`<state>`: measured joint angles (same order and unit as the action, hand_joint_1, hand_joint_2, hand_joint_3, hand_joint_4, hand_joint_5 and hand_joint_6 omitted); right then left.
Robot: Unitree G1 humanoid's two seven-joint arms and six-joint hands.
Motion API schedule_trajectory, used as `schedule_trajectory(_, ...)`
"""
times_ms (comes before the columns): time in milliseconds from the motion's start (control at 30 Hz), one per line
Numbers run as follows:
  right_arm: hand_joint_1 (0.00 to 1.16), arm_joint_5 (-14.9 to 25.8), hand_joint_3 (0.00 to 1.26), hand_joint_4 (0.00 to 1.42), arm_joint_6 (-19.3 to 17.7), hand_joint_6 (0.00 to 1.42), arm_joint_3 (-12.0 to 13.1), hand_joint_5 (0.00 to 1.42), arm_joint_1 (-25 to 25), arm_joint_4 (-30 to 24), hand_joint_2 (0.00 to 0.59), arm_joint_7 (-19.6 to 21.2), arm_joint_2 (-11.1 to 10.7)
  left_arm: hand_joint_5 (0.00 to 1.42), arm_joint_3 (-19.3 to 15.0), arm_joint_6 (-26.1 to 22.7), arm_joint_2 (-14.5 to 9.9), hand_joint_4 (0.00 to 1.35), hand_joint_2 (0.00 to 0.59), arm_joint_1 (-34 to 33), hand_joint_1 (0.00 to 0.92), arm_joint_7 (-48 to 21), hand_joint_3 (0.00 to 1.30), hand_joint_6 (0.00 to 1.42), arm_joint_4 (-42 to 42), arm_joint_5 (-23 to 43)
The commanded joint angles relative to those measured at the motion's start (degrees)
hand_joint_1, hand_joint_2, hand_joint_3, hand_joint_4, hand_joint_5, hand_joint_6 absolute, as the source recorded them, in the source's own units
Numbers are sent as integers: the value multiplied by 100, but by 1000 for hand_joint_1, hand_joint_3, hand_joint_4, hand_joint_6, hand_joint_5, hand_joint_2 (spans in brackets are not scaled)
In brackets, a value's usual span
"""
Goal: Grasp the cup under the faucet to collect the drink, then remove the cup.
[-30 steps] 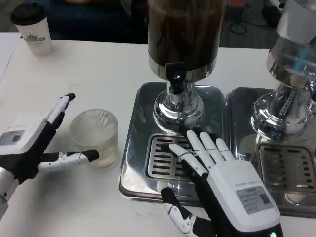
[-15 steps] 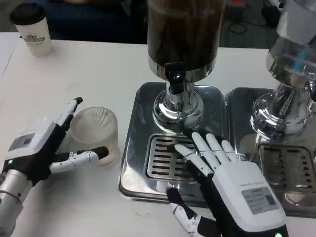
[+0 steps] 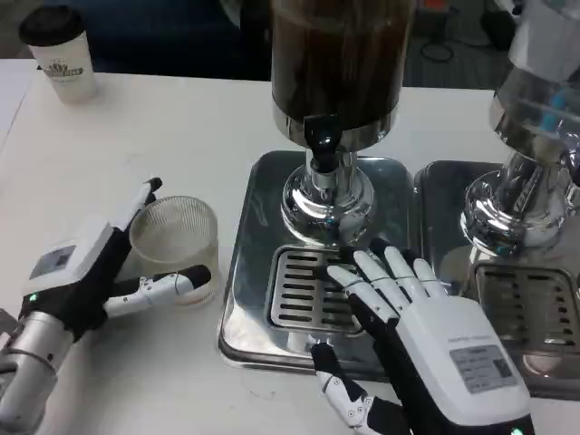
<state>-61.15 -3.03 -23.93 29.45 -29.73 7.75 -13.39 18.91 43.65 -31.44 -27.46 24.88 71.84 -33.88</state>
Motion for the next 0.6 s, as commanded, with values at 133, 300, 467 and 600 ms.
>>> schedule_trajectory(133, 418, 113, 209, 114, 68, 0, 43, 26, 28, -65, 478, -114, 41, 321, -77, 0, 182, 134, 35, -31, 68, 153, 42, 310, 20, 89)
schedule_trajectory(300, 425, 141, 218, 128, 59, 0, 73, 26, 21, -74, 476, -153, 31, 498, -76, -9, 271, 293, 89, -14, 135, 401, 188, 527, -13, 57)
schedule_trajectory(467, 429, 125, 219, 142, 33, 0, 67, 37, 4, -77, 476, -159, 29, 886, -29, -30, 276, 611, 140, -13, 197, 630, 499, 1110, -20, -16)
schedule_trajectory(600, 431, 147, 219, 148, 4, 0, 51, 38, -19, -79, 475, -171, 25, 1065, 8, -9, 199, 777, 146, 2, 198, 804, 625, 1344, -43, -88)
